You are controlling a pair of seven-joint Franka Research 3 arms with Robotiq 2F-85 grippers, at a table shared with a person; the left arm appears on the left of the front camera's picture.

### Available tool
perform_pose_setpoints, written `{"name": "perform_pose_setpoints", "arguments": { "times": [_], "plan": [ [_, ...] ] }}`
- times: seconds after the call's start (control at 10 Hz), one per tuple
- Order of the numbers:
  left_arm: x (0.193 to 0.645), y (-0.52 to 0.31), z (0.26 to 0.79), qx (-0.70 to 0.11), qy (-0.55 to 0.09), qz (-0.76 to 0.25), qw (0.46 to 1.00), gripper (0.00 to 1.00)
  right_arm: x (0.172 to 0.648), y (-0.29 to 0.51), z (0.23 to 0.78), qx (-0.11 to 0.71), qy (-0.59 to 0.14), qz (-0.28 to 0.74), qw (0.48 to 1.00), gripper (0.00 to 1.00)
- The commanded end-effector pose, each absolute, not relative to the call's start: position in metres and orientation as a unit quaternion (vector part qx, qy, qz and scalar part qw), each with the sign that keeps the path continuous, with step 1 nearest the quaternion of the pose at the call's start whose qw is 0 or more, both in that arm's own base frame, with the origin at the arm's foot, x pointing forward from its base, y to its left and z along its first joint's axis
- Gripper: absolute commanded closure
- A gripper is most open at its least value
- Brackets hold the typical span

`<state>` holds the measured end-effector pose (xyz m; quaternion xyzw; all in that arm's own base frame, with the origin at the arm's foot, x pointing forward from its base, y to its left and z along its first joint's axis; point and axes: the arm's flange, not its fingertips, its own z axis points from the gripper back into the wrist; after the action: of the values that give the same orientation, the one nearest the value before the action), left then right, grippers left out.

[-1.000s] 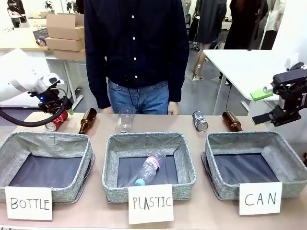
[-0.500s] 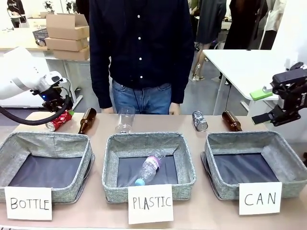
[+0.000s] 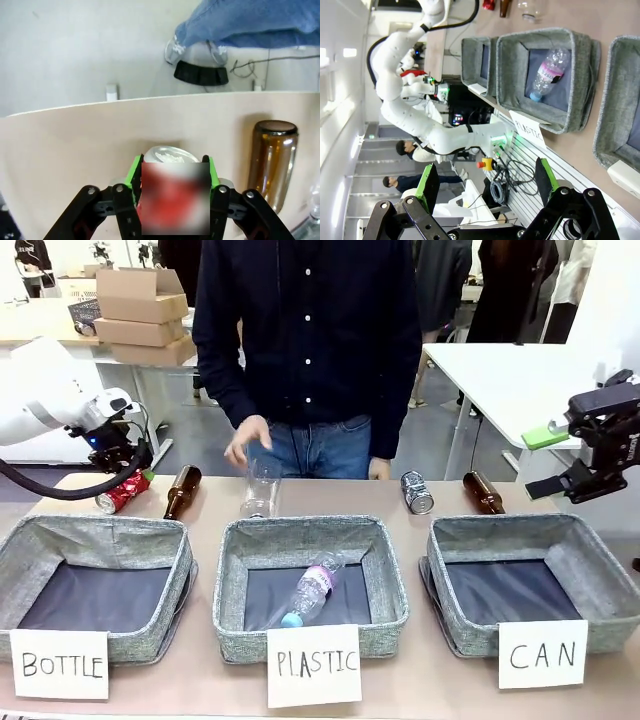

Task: Sort the can waste into the basket.
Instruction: Pick up the can waste from the table and place it in the right Fabric basket.

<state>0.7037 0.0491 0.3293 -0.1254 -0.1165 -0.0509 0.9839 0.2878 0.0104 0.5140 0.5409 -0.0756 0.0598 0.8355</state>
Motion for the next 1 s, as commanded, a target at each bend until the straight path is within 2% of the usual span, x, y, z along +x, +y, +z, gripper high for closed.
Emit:
{"name": "perform_pose_setpoints", "arguments": {
  "times": [0.0,0.3,0.4,0.5,0.7,0.8,0.9],
  "plan": [
    [0.669,0.044,0.376,-0.118,-0.165,0.026,0.979,1.00,0.291,0.014,0.516,0.550,-0.086,0.070,0.828,0.00],
    [0.567,0.034,0.499,-0.242,-0.269,0.037,0.932,1.00,0.291,0.014,0.516,0.550,-0.086,0.070,0.828,0.00],
    [0.524,0.026,0.526,-0.293,-0.278,0.000,0.915,1.00,0.291,0.014,0.516,0.550,-0.086,0.070,0.828,0.00],
    [0.479,0.013,0.543,-0.356,-0.271,-0.080,0.891,1.00,0.291,0.014,0.516,0.550,-0.086,0.070,0.828,0.00],
    [0.404,-0.009,0.545,-0.455,-0.244,-0.220,0.828,1.00,0.291,0.014,0.516,0.550,-0.086,0.070,0.828,0.00],
    [0.386,-0.019,0.533,-0.491,-0.218,-0.247,0.807,1.00,0.291,0.014,0.516,0.550,-0.086,0.070,0.828,0.00],
    [0.377,-0.030,0.517,-0.499,-0.201,-0.239,0.809,0.97,0.291,0.014,0.516,0.550,-0.086,0.070,0.828,0.00]
  ]
}}
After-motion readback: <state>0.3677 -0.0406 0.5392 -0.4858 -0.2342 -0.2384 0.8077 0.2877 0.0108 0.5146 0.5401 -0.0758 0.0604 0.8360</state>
